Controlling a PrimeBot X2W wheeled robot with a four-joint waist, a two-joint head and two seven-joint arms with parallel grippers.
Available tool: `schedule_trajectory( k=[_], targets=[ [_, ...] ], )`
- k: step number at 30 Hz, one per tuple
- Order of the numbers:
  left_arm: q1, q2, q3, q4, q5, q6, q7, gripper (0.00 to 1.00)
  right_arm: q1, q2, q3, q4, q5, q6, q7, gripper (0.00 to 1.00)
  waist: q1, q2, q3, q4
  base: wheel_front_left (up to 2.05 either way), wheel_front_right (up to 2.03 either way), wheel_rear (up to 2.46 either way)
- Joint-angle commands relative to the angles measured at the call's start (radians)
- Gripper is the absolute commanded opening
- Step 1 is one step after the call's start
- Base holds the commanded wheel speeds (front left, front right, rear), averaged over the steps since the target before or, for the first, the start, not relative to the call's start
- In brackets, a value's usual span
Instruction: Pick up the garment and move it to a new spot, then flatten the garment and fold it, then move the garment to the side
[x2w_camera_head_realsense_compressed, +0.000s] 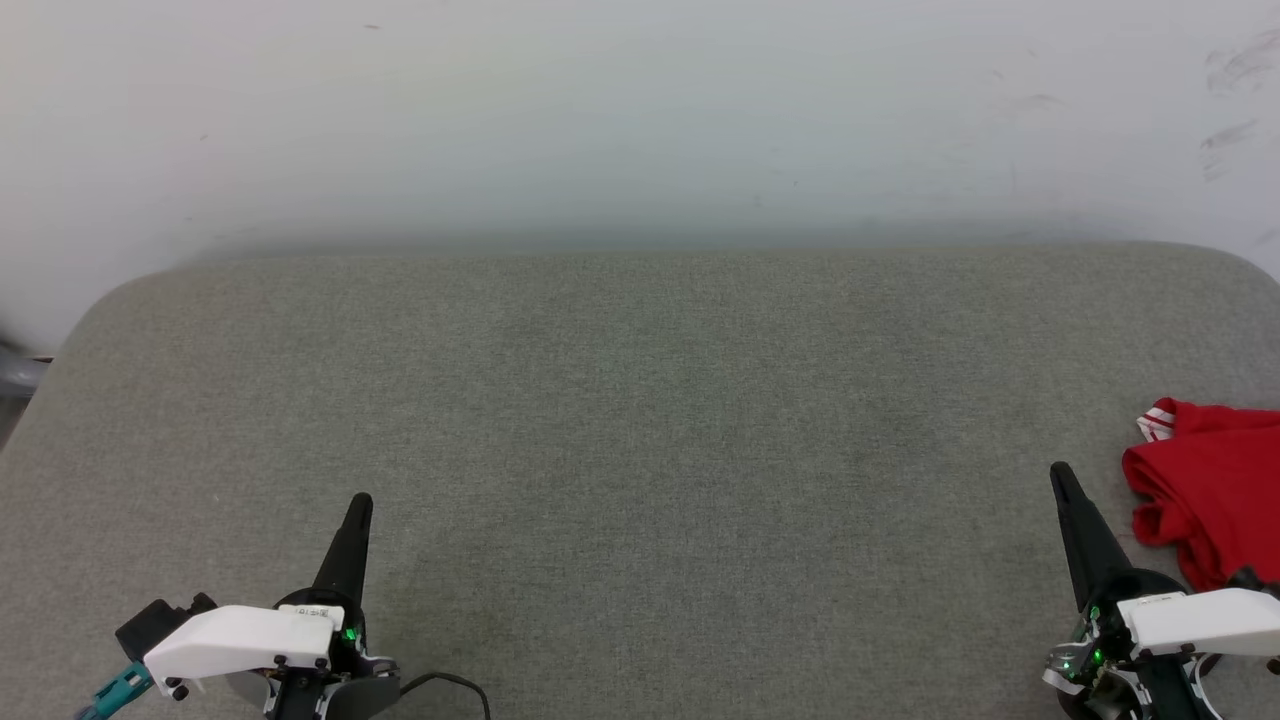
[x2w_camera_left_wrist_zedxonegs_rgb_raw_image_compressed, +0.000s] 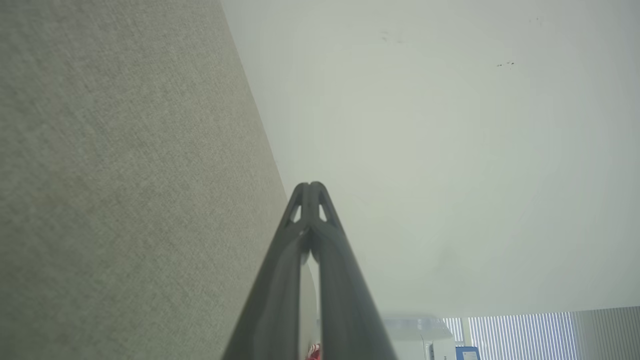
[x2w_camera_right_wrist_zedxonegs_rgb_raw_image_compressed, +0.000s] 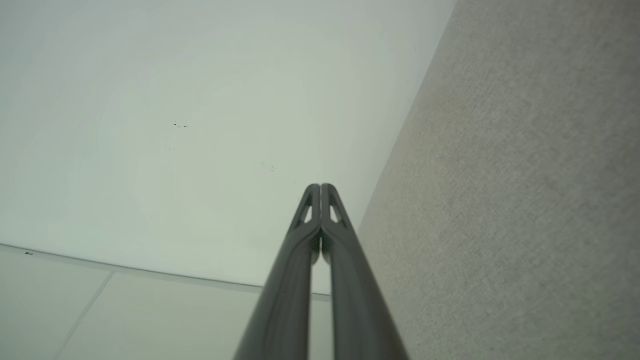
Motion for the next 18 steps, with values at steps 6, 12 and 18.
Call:
schedule_trajectory(
  k=[6, 12, 18],
  targets=[
    [-0.021, -0.003, 0.013, -0.008, -0.056, -0.012, 0.016, 0.00, -0.027, -0.004, -0.002, 0.016, 0.059, 0.000, 0.003, 0.00, -0.0001, 0.0000, 0.003, 0.000, 0.00, 0.00, 0.00],
    [-0.025, -0.006, 0.020, -0.008, -0.097, -0.019, 0.027, 0.00, -0.036, -0.003, -0.003, 0.030, 0.102, 0.000, 0.005, 0.00, -0.0001, 0.0000, 0.005, 0.000, 0.00, 0.00, 0.00],
    [-0.027, -0.009, 0.027, -0.009, -0.131, -0.022, 0.036, 0.00, -0.046, -0.003, -0.004, 0.041, 0.137, 0.000, 0.004, 0.00, -0.0001, 0.0000, 0.007, 0.000, 0.00, 0.00, 0.00]
  ],
)
